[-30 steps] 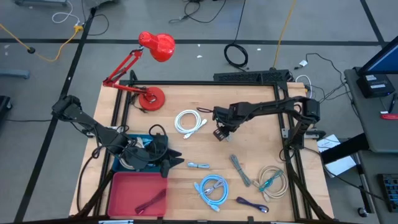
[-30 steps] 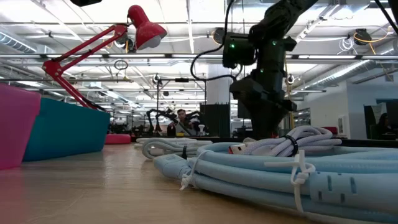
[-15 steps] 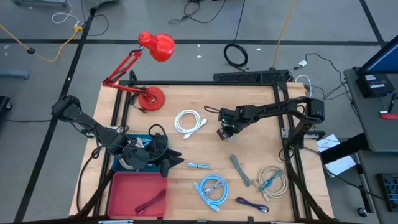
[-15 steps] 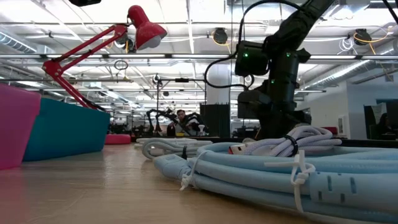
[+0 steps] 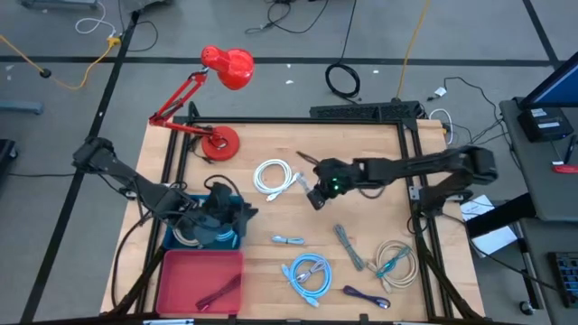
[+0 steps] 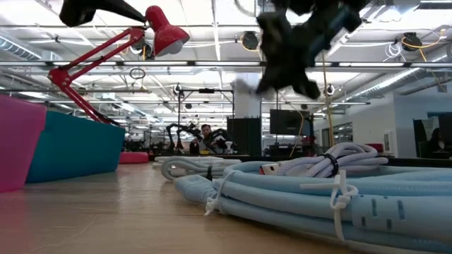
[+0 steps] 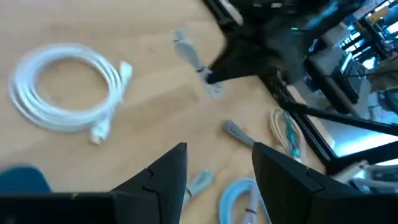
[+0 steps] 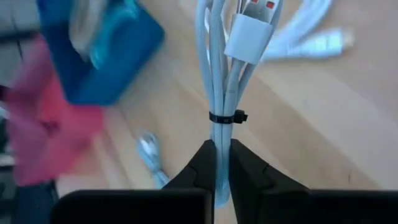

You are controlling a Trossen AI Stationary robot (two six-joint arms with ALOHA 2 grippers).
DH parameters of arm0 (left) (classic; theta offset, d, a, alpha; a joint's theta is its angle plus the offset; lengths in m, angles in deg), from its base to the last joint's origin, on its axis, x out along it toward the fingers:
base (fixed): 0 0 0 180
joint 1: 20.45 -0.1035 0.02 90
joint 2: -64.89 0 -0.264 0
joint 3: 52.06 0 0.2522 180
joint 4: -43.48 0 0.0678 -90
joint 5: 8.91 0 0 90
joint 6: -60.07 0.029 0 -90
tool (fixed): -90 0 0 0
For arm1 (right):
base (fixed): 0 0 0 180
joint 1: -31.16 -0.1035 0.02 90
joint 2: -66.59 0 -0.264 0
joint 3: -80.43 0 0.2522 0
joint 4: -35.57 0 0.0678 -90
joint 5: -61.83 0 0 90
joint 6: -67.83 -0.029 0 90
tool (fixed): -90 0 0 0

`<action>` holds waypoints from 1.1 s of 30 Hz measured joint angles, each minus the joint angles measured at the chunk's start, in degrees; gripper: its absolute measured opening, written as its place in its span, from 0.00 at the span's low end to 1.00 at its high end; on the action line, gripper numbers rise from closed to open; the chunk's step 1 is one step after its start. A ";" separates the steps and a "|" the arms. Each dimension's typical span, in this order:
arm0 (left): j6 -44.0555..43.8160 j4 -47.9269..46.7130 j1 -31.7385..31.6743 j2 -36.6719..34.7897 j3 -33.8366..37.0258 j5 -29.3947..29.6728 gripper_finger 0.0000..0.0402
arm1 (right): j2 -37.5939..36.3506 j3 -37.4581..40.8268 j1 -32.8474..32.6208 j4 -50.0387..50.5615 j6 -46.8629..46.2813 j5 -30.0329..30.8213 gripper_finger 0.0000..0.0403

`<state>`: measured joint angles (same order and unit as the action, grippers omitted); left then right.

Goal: Pick & Place USB Port
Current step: Put the white USB cable into the red bin

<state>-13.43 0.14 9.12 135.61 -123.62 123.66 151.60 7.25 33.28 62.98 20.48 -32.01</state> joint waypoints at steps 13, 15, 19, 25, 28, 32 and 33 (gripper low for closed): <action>27.48 56.60 -20.97 -6.01 19.04 -26.60 0.46 | -12.71 -5.00 -14.18 -16.74 -2.25 17.65 0.03; 30.23 63.54 -22.97 -4.35 17.75 -30.84 0.46 | -12.58 -5.00 -15.37 -19.09 -2.06 18.87 0.03; 31.38 55.47 -26.06 -1.91 10.74 -39.82 0.46 | -10.68 -5.00 -16.61 -22.09 -2.08 20.46 0.03; 34.25 44.78 -26.37 3.94 0.03 -44.95 0.46 | -7.52 -4.94 -16.89 -26.98 -2.95 20.34 0.03; 34.98 45.08 -26.61 5.48 -2.49 -45.79 0.46 | -6.12 -4.94 -16.89 -29.54 -2.97 20.31 0.03; 34.57 44.37 -26.76 6.55 -3.30 -45.73 0.46 | -5.61 -4.94 -16.86 -30.97 -2.95 20.31 0.03; 34.32 44.32 -26.94 6.77 -3.31 -45.95 0.45 | -5.61 -4.94 -16.86 -31.03 -2.82 20.31 0.03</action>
<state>20.88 44.46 -17.82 142.38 -126.93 77.71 145.99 2.32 16.42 31.94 17.66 -11.70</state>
